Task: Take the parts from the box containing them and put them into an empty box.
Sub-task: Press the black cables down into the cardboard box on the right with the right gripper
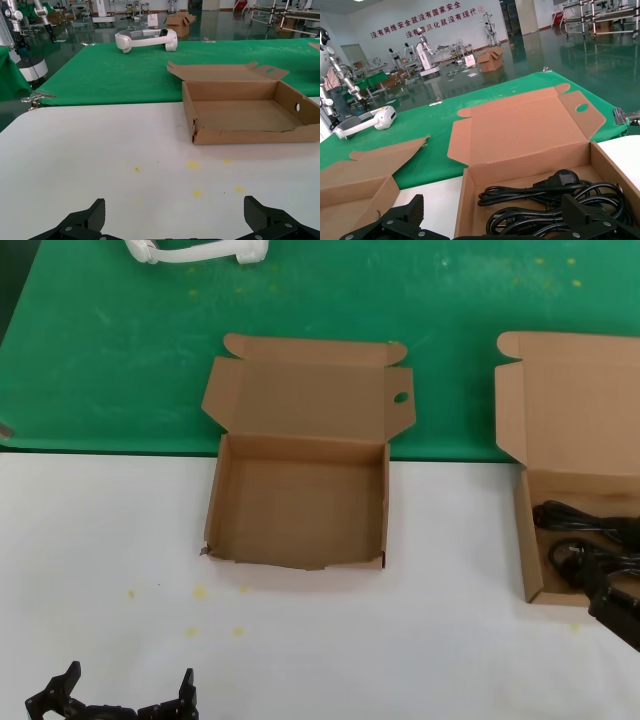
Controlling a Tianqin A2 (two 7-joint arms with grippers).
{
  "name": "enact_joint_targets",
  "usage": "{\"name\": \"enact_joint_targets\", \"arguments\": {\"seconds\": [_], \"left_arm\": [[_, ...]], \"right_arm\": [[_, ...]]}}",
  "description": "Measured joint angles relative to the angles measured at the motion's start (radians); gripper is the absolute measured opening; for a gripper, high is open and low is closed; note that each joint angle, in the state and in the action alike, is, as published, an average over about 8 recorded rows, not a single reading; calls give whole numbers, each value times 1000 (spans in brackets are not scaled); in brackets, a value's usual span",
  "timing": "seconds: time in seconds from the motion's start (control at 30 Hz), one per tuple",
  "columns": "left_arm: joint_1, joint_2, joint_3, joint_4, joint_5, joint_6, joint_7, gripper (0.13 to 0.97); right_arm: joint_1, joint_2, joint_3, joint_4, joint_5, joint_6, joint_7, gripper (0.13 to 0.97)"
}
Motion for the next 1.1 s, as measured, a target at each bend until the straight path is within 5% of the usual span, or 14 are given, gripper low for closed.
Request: {"name": "enact_joint_targets", "arguments": {"seconds": [0.47,1.1], "left_arm": [[0,0,0,0,0,0,0,966],[0,0,0,0,0,0,0,966]], "right_arm": [[5,-18,14,-12,-18,-5,-39,966],[45,-117,178,-160,34,-161,-188,966]]}}
